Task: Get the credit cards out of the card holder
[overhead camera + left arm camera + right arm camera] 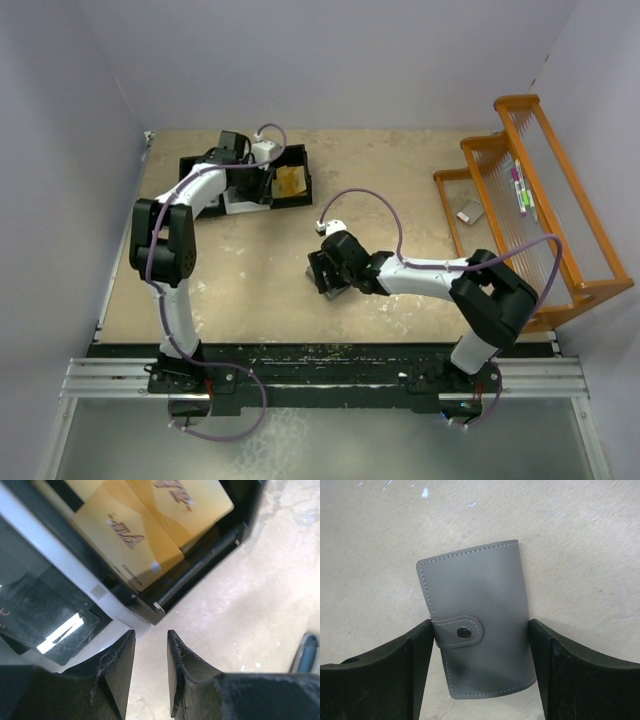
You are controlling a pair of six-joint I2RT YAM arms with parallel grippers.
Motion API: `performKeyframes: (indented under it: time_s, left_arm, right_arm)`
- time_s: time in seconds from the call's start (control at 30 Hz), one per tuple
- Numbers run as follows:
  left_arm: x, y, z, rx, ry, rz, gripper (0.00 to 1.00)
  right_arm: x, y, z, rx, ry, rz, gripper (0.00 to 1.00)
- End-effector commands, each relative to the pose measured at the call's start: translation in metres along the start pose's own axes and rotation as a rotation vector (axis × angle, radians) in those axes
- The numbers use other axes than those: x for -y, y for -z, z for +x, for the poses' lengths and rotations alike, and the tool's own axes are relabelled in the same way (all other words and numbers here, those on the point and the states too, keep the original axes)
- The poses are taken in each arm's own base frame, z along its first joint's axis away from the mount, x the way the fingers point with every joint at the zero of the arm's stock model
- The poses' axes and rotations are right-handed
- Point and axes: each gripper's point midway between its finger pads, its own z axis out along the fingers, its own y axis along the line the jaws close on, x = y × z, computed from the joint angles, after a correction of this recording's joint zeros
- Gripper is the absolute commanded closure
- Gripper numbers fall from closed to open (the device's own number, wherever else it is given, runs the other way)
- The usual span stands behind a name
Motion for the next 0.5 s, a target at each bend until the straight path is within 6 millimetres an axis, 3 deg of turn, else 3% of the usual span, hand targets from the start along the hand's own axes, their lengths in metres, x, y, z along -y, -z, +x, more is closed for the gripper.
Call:
performKeyframes:
  time_s: [0.0, 0.13, 0.2, 0.23, 0.27, 0.33, 0.47]
  left_arm:
    - [0.032, 0.026, -0.020, 0.049, -0.009, 0.055, 0.65]
    - [0.037, 0.041, -0.015, 0.051, -0.049, 0.048, 0.65]
    - [0.042, 0.051, -0.010, 0.040, -0.076, 0.063, 0.57]
    - [0.044, 0.057, -0.008, 0.029, -0.088, 0.063, 0.49]
    - [0.043, 0.065, -0.005, 0.015, -0.102, 0.046, 0.38]
    - [0.036, 0.081, -0.003, 0.004, -0.121, -0.016, 0.28]
    - [0.005, 0.118, -0.013, 0.066, -0.104, -0.167, 0.24]
  right_arm:
    - [-0.015, 0.010, -0.009, 0.023, -0.070, -0.052, 0.26]
    - [-0.027, 0.007, -0.031, 0.045, -0.051, -0.072, 0.26]
    - [-0.030, 0.004, -0.035, 0.033, -0.049, -0.078, 0.23]
    - [-0.034, 0.004, -0.031, 0.011, -0.045, -0.093, 0.20]
    - [-0.041, 0.007, -0.042, 0.023, -0.044, -0.120, 0.16]
    - [-0.040, 0.012, -0.059, 0.057, -0.027, -0.112, 0.11]
    - [-0.033, 0.024, -0.104, 0.116, -0.026, -0.104, 0.07]
